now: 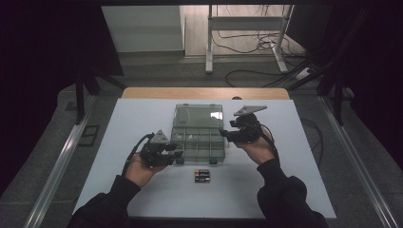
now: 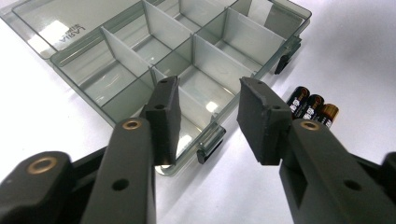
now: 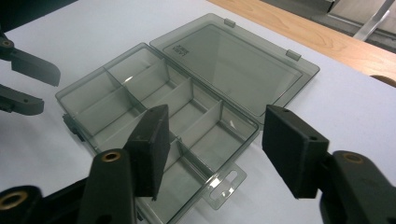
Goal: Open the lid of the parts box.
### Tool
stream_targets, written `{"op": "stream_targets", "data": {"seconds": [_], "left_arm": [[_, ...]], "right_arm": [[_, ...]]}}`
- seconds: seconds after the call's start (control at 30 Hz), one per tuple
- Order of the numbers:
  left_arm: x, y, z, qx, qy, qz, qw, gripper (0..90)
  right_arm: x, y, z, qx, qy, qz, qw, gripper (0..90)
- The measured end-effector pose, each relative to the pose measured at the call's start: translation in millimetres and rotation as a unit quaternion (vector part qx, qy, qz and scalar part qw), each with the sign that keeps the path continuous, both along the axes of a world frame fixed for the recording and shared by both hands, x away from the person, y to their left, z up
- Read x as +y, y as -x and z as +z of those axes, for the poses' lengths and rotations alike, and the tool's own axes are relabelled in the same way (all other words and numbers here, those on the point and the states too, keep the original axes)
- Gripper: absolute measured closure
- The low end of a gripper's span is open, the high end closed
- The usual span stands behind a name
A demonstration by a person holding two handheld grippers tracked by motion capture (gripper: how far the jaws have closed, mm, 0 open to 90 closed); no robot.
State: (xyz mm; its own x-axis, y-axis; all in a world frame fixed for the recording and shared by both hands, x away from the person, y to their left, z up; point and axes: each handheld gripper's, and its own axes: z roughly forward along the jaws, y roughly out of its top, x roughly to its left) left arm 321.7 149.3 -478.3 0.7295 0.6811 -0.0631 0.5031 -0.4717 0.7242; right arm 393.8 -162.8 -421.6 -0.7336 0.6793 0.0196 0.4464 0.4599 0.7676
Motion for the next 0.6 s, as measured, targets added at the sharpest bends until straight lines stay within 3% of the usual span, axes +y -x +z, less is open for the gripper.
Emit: {"op": "stream_targets", "data": {"seconds": [0.6], "left_arm": [[20.7, 10.8, 10.8, -0.011, 0.006, 0.017, 0.9998, 41.6]], "right_arm": [[0.2, 28.1, 2.0, -0.016, 0.003, 0.010, 0.9998, 21.8]]}}
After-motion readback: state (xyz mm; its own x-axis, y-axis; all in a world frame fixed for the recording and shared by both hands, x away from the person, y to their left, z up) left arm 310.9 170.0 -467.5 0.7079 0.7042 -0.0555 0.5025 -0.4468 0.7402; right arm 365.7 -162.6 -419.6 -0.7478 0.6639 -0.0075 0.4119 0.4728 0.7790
